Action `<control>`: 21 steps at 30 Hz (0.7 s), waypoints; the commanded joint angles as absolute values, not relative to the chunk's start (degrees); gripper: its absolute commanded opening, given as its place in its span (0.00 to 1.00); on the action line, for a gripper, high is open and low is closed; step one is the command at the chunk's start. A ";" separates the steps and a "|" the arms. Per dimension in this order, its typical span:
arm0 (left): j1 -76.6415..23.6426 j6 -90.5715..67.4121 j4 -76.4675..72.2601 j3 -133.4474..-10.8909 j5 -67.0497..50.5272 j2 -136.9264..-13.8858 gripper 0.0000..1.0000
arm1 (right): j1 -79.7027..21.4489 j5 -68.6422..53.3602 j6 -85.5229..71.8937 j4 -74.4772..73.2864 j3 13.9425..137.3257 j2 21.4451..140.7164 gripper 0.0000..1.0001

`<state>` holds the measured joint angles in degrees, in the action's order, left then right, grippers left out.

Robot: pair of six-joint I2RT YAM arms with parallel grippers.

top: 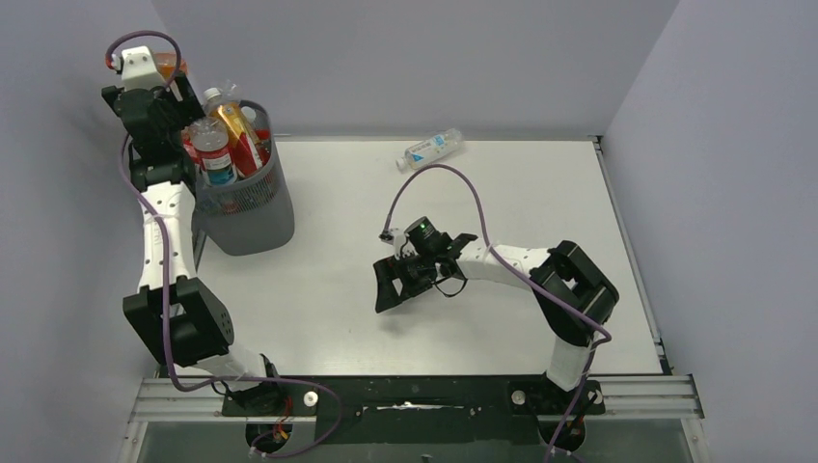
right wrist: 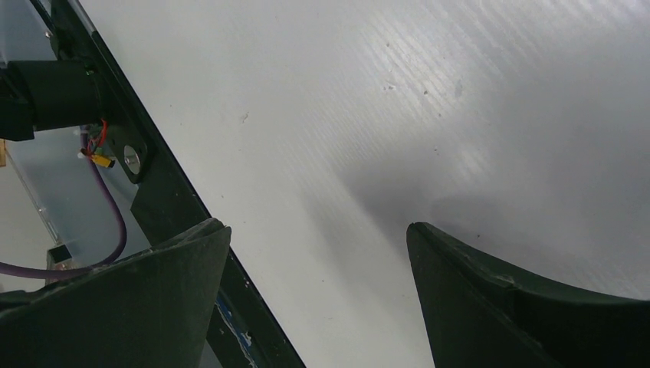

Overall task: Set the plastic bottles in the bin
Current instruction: Place the plastic bottle in the trash bin, then pick up the plastic bottle at the center of the board.

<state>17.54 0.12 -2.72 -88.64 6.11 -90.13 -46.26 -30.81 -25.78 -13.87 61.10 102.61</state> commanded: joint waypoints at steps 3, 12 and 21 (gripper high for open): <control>17.23 -5.09 5.18 -97.33 0.48 -83.53 0.83 | -41.04 -31.46 -24.09 -16.11 70.34 97.36 0.89; 14.08 -14.74 12.19 -98.15 -11.13 -75.81 0.84 | -26.33 -26.48 -20.81 -20.84 78.34 95.36 0.90; 0.93 -20.52 14.16 -95.04 -15.74 -74.16 0.84 | -16.48 -21.01 -19.72 -18.44 87.11 101.99 0.90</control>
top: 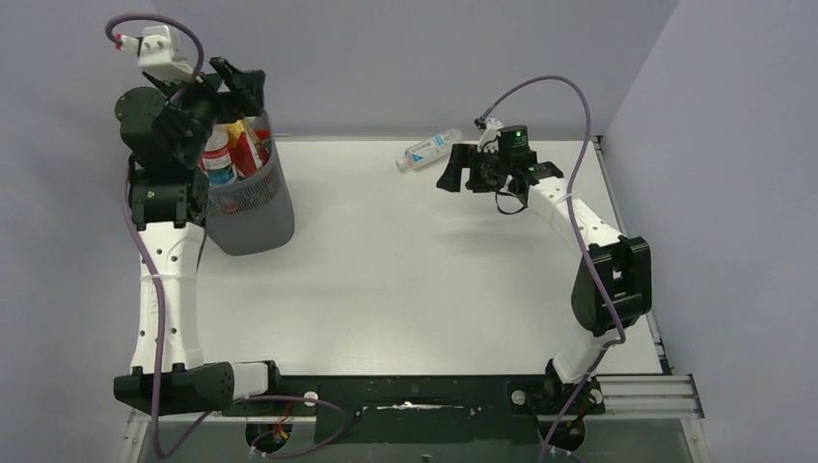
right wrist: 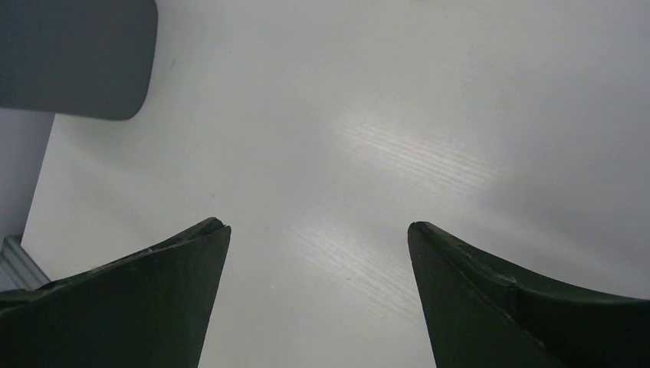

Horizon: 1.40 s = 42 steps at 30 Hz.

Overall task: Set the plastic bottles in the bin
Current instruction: Pick up the plastic bottle at the center of the board.

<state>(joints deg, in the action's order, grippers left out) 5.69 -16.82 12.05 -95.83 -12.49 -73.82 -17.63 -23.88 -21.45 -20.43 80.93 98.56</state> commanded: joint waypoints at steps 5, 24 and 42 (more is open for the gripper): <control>-9.41 -20.06 12.95 -92.90 -12.34 -77.98 0.84 | -15.30 -20.93 -21.64 -17.93 92.73 107.26 0.89; -22.90 -4.84 -0.17 -110.99 -13.33 -120.06 0.84 | -10.26 -22.04 -29.32 -16.82 62.07 78.40 0.91; -23.47 4.37 -9.33 -134.95 -17.21 -151.08 0.88 | -10.24 -23.27 -28.66 -19.39 55.45 72.19 0.91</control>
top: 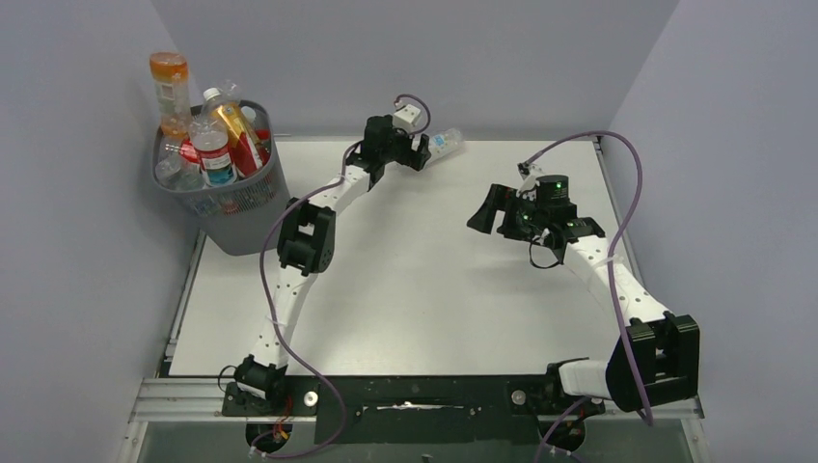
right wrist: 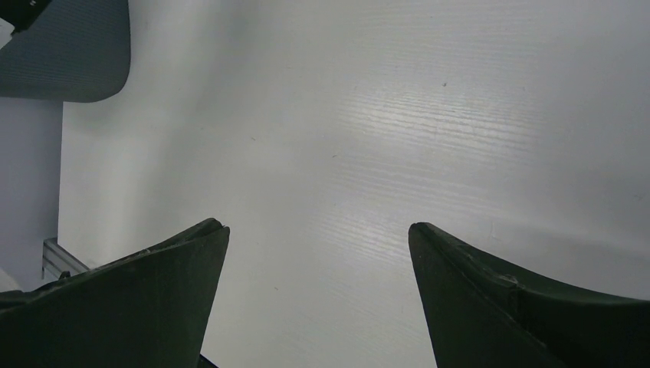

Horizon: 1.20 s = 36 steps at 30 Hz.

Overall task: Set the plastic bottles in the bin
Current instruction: Pick up the plastic bottle at the center of the board.

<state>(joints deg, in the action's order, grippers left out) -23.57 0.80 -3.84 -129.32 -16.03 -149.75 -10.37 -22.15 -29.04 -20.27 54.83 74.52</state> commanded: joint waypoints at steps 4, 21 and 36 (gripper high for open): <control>-23.47 5.42 -9.91 -137.82 -17.92 -153.73 0.92 | -10.19 -23.29 -28.38 -19.55 55.50 72.86 0.92; -26.78 7.08 -6.25 -134.39 -16.80 -155.86 0.81 | -10.15 -24.72 -28.22 -18.31 55.42 74.75 0.92; -26.98 3.19 -1.94 -125.19 -17.13 -146.96 0.38 | -10.34 -24.13 -29.89 -17.99 51.65 68.42 0.91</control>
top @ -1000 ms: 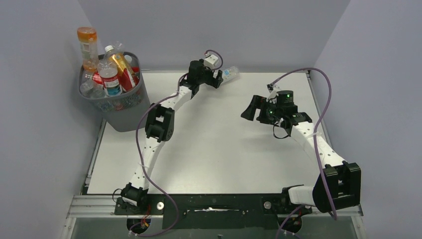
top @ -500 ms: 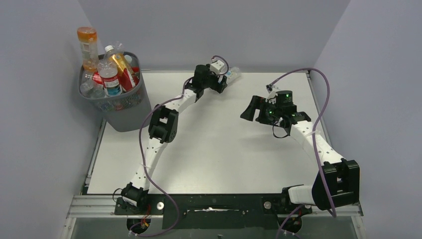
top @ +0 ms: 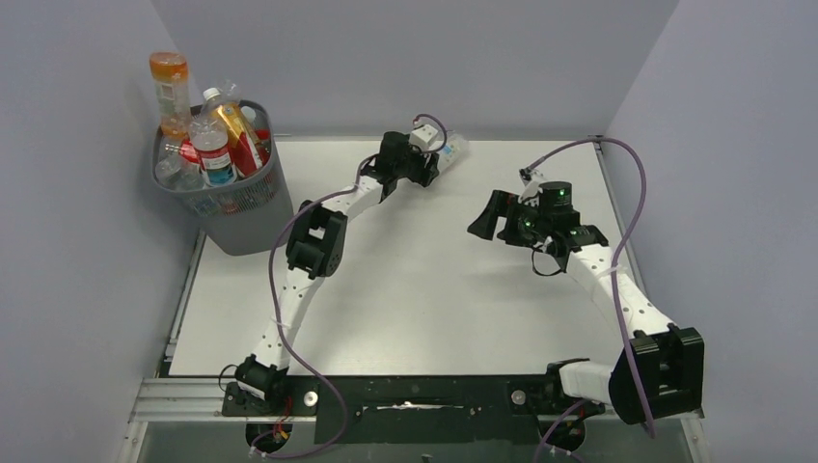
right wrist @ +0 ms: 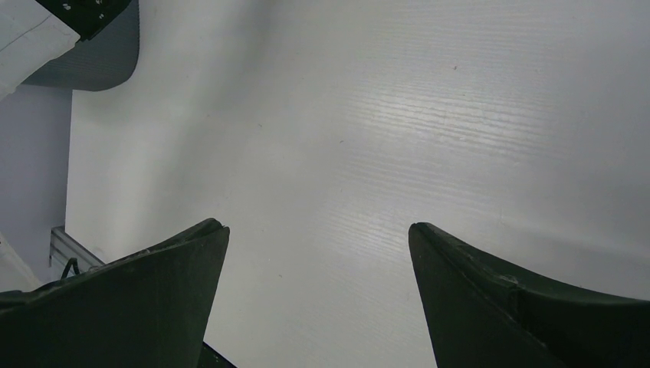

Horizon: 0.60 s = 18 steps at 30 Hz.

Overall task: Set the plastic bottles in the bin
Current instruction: Pick up the plastic bottle at the center of the board.

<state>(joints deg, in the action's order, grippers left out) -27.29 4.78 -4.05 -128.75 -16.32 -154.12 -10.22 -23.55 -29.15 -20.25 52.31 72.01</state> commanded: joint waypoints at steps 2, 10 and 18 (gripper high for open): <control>-27.03 2.23 -0.88 -123.07 -17.04 -143.98 0.36 | -10.38 -24.24 -30.36 -17.78 50.98 67.21 0.92; -27.49 -0.09 3.53 -115.33 -15.18 -129.88 0.33 | -10.67 -24.20 -31.12 -18.43 49.60 62.50 0.91; -28.08 -2.53 11.85 -112.20 -13.16 -115.69 0.33 | -11.28 -24.89 -32.47 -18.19 47.42 58.03 0.92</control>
